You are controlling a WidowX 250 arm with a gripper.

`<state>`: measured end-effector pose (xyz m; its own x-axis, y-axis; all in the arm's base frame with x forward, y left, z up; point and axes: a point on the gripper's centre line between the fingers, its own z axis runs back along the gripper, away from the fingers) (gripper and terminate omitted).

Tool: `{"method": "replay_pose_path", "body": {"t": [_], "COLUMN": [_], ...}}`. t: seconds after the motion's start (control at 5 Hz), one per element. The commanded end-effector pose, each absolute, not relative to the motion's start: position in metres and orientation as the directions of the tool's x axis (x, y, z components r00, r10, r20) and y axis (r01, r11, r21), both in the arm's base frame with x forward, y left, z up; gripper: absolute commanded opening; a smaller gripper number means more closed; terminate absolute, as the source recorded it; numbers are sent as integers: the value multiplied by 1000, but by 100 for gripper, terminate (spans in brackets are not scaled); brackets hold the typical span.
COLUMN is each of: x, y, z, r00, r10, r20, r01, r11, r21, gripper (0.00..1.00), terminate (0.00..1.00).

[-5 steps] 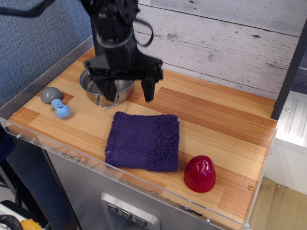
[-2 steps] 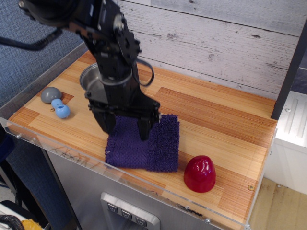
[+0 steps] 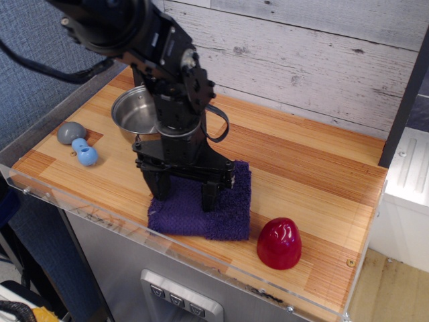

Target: Move the purple cloth to the back right corner of the table to the right of the silver pot.

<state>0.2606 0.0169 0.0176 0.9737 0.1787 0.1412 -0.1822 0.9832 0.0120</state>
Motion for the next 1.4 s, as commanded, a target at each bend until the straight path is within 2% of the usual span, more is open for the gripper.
{"method": "replay_pose_path", "body": {"t": [0.0, 0.6, 0.8, 1.2], "x": [281, 331, 349, 362], "y": [3, -31, -45, -62], "z": [9, -5, -3, 13], "r00": [971, 964, 965, 963], "r10": [177, 209, 196, 190], "r20": [160, 166, 177, 193], "r01": [-183, -213, -199, -185], "r11": [983, 977, 980, 982], "r21": [28, 10, 1, -43], "gripper": [100, 100, 100, 100], "terminate": [0, 0, 0, 0]}}
